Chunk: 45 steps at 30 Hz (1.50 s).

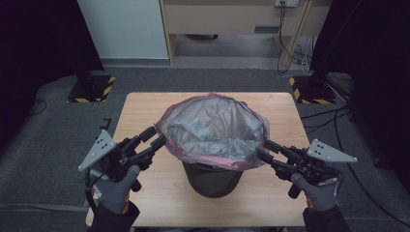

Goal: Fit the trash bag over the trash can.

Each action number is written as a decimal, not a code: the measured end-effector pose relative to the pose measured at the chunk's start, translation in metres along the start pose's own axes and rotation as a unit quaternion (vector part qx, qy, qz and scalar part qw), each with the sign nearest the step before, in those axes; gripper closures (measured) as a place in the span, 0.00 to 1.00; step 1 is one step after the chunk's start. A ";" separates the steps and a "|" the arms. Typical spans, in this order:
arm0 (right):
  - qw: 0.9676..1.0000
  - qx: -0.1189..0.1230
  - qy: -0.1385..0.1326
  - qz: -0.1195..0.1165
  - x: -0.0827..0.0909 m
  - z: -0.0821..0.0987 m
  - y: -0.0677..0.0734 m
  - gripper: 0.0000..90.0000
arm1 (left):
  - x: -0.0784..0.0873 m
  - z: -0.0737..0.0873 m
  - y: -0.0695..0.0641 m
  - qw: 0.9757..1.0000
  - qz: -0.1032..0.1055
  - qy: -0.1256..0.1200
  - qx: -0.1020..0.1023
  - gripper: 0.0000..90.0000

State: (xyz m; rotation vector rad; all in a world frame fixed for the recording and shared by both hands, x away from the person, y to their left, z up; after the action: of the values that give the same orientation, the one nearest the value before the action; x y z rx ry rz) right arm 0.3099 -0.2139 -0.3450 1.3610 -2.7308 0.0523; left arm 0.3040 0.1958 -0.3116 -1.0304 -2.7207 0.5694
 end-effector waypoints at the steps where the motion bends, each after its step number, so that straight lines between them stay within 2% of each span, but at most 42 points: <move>1: 1.000 0.000 -0.004 0.005 -0.001 -0.003 0.000 0.57 | -0.006 -0.003 -0.002 1.000 -0.002 0.004 -0.005 0.54; 5: 1.000 0.013 0.007 0.020 -0.011 -0.006 0.002 0.53 | -0.029 -0.001 -0.008 0.999 -0.010 0.047 -0.021 0.52; 6: 1.000 0.015 0.014 0.019 -0.013 -0.004 0.003 0.52 | -0.031 0.002 -0.009 0.998 -0.012 0.054 -0.025 0.52; 8: 1.000 0.018 0.008 0.022 -0.014 -0.002 0.003 0.51 | -0.030 0.009 -0.011 0.997 -0.016 0.066 -0.032 0.52; 13: 1.000 0.014 0.005 0.022 -0.010 -0.002 0.007 0.43 | -0.016 0.024 -0.014 0.996 -0.023 0.078 -0.043 0.50; 16: 0.999 0.017 0.001 0.027 -0.010 -0.001 0.010 0.40 | -0.009 0.034 -0.015 0.996 -0.020 0.082 -0.035 0.50; 19: 1.000 0.015 0.005 0.027 -0.009 -0.001 0.011 0.39 | -0.007 0.038 -0.017 0.997 -0.007 0.076 -0.018 0.48; 21: 0.999 0.017 0.011 0.025 -0.007 0.000 0.012 0.39 | -0.005 0.039 -0.019 0.997 -0.004 0.076 -0.022 0.48; 25: 0.999 0.022 0.034 0.018 -0.006 0.004 0.013 0.40 | -0.002 0.045 -0.023 0.996 0.007 0.085 -0.015 0.47; 27: 0.999 0.019 0.033 0.014 -0.007 0.005 0.012 0.40 | -0.002 0.049 -0.024 0.996 0.008 0.091 -0.017 0.47; 30: 0.999 0.019 0.035 0.008 -0.007 0.005 0.014 0.41 | -0.002 0.054 -0.022 0.995 0.013 0.098 -0.009 0.45; 35: 0.999 0.018 0.040 -0.007 -0.009 0.007 0.017 0.43 | -0.002 0.057 -0.021 0.994 0.016 0.106 -0.019 0.44; 40: 0.999 0.023 0.046 -0.014 -0.011 0.010 0.018 0.46 | -0.006 0.064 -0.022 0.993 0.028 0.113 -0.017 0.45; 45: 0.998 0.022 0.050 -0.025 -0.015 0.013 0.021 0.47 | -0.011 0.072 -0.023 0.991 0.025 0.130 -0.025 0.50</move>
State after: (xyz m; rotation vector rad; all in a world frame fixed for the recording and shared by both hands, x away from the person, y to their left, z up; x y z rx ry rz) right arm 0.3010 -0.1904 -0.3590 1.3969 -2.6278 0.1731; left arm 0.2767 0.1519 -0.3684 -1.1041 -2.4988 0.3467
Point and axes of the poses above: each handheld gripper's, and its own axes: x roughly backward along the jaws, z roughly out of its underside, y roughly to its left, the point moved 2 cm from there along -x, roughly forward along the jaws, and after that the axes turned 12 degrees about x, right-handed, at the moved point
